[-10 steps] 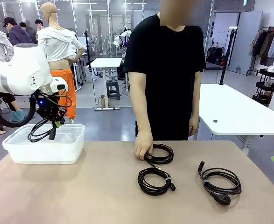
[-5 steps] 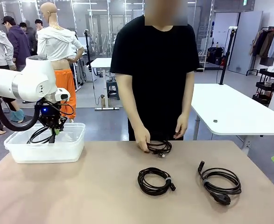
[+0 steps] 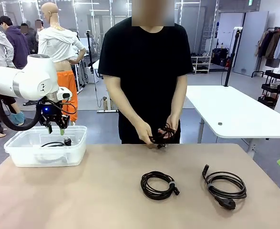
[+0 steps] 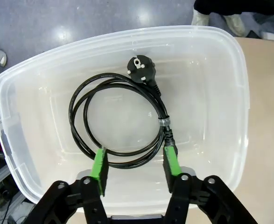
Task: Organize and store the cables.
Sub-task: Place the Power Cable into the Organizing box.
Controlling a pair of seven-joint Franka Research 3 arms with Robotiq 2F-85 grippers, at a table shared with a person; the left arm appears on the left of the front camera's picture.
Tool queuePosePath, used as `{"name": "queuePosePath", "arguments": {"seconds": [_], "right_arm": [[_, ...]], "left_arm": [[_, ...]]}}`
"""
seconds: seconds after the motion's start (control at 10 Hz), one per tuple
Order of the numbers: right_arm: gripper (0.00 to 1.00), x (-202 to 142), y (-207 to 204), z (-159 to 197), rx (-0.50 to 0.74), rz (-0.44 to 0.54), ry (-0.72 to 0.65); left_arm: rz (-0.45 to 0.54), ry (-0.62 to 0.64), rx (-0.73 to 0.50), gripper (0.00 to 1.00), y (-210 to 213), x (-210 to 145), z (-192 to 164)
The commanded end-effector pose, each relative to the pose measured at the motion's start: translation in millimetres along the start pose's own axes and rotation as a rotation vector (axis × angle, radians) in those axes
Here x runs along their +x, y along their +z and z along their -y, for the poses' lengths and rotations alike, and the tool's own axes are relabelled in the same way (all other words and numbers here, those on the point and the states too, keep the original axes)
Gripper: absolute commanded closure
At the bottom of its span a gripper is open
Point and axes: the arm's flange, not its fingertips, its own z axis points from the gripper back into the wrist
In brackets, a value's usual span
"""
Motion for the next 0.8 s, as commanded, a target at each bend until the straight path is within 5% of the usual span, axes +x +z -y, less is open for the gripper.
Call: {"name": "queuePosePath", "arguments": {"seconds": [0.0,0.7], "right_arm": [[0.00,-0.3,-0.9,1.4,0.009,0.012,0.003],[0.00,-0.3,-0.9,1.4,0.009,0.012,0.003]], "left_arm": [[-0.012,0.018,0.013,0.05,2.1,-1.2,3.0],[0.001,0.017,-0.001,0.01,2.1,-1.2,3.3]]}}
